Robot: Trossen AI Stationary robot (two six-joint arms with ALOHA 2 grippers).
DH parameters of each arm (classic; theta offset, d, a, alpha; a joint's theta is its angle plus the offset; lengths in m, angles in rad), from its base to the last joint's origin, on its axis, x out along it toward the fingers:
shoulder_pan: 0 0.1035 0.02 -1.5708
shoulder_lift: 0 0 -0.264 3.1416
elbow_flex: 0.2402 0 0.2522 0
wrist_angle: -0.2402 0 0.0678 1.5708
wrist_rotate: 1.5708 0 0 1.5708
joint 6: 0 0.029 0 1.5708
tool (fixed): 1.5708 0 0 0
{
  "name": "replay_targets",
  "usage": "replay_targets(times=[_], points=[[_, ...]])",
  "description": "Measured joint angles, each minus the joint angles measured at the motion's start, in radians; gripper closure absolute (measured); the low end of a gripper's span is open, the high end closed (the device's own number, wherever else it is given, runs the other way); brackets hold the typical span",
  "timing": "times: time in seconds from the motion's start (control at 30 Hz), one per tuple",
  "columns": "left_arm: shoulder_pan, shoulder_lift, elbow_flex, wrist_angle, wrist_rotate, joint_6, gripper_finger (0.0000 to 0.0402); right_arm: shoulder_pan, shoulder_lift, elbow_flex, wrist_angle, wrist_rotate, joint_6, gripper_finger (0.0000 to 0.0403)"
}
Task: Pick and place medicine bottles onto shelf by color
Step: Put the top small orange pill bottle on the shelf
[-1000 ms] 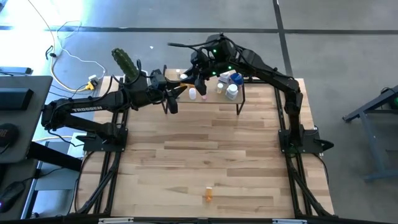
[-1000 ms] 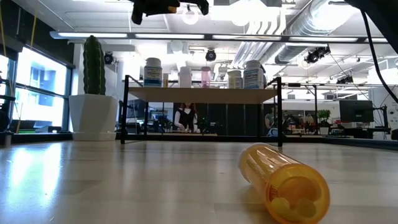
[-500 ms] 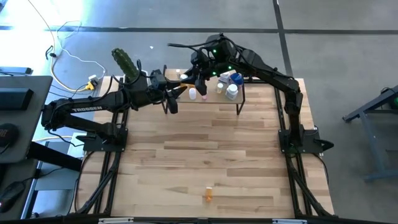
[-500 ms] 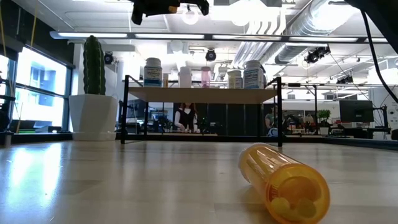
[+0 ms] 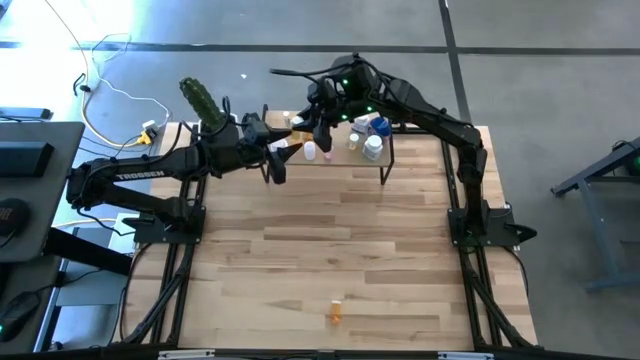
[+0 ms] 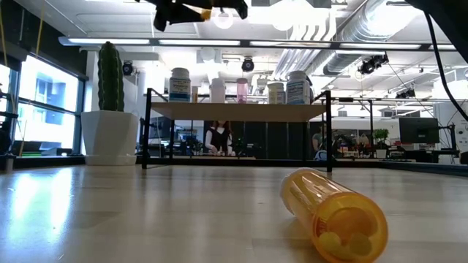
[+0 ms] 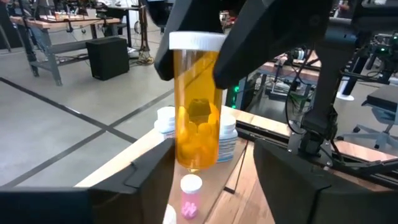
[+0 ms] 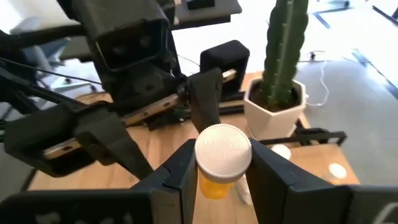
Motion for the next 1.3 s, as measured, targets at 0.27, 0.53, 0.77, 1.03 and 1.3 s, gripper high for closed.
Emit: replay_targets(times=[0.27,0.53,0.77,1.03,1.3], points=[[0.004,0.0,0.0,0.0,-0.061,-0.001,0.0163,-0.021,0.0,0.0,-0.063,0.103,-0.032,0.0301],[0.051,-0.001,0.0,0.0,-0.075,0.0,0.0163,-0.059,0.0,0.0,-0.071,0.196,-0.054,0.0301],[0.142,-0.019,0.0,0.005,-0.016,0.012,0.0163,-0.102,0.0,0.0,-0.056,0.321,-0.053,0.0302],[0.238,-0.021,0.0,0.034,0.085,0.12,0.0163,-0.155,0.0,0.0,-0.025,0.369,0.055,0.0302],[0.28,-0.021,0.0,0.041,0.092,0.139,0.0163,-0.191,0.0,0.0,-0.081,0.38,0.148,0.0302]])
